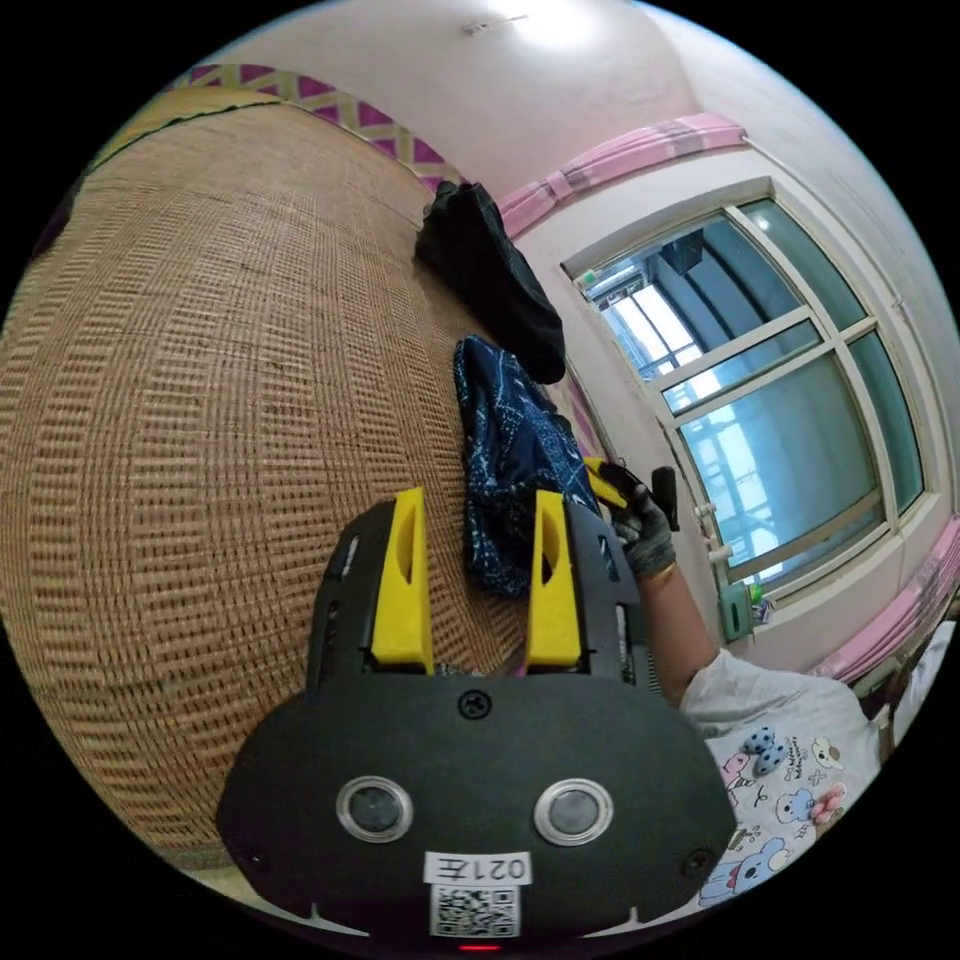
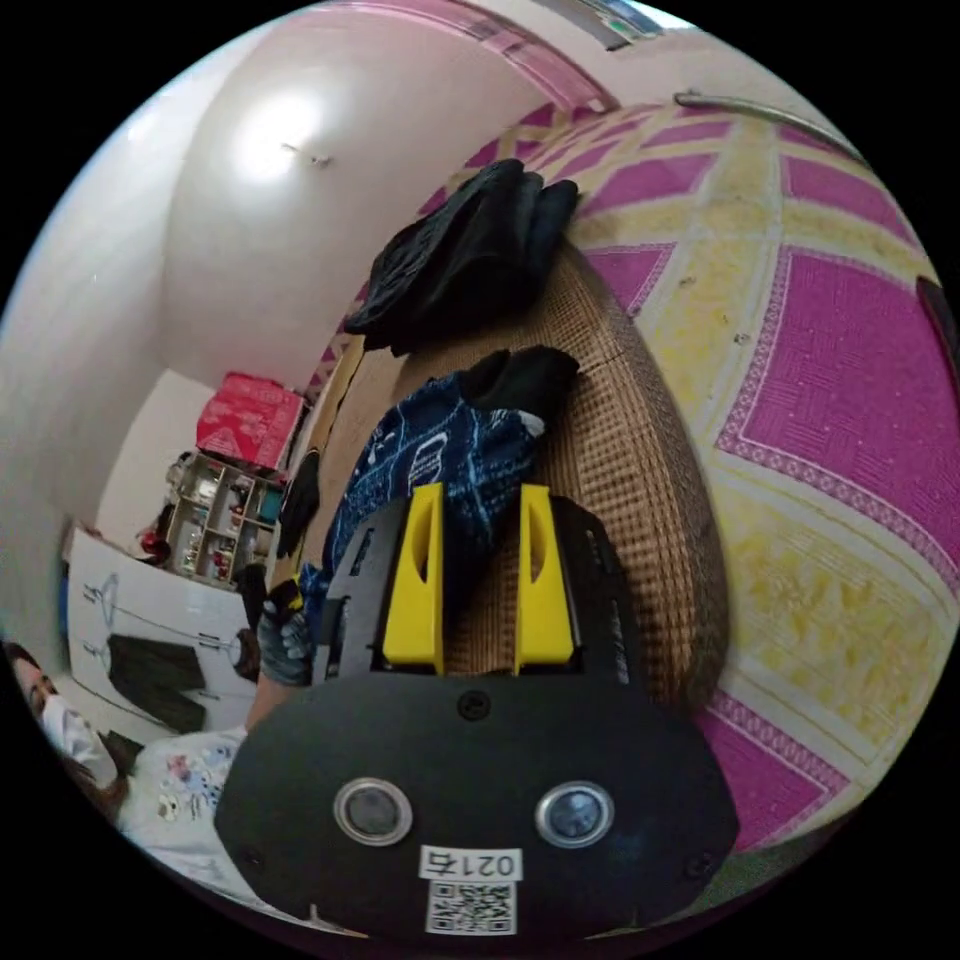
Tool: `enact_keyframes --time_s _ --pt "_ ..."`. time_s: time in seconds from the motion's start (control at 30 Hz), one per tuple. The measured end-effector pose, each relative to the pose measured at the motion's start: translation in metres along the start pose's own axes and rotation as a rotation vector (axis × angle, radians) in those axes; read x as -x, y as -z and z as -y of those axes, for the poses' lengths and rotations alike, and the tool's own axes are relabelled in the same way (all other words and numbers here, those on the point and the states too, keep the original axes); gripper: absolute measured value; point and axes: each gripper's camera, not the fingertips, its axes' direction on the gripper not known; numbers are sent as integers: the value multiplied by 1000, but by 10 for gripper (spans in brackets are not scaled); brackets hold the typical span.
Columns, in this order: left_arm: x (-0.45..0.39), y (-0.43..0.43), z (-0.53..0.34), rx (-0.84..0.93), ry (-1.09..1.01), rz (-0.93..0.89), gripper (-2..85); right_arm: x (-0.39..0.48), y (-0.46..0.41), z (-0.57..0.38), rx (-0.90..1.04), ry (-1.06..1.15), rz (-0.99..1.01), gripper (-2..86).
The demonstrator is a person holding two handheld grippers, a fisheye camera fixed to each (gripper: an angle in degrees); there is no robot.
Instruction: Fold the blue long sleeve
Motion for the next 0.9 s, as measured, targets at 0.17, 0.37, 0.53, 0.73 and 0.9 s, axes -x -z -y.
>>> enact_keyframes --time_s 0.17,0.37,0.53,0.73,0.9 --pt "22 -12 15 94 78 -243 142 -22 -15 46 53 -98 118 94" --pt "33 -17 16 165 98 -272 44 -20 -16 74 92 -100 127 51" --pt "14 48 31 31 -43 -242 40 55 -18 108 106 110 84 48" --pt "36 143 44 -130 -58 -59 49 167 -96 150 137 292 140 55" --pt "111 169 16 -146 197 182 84 228 -199 148 236 437 -114 85"
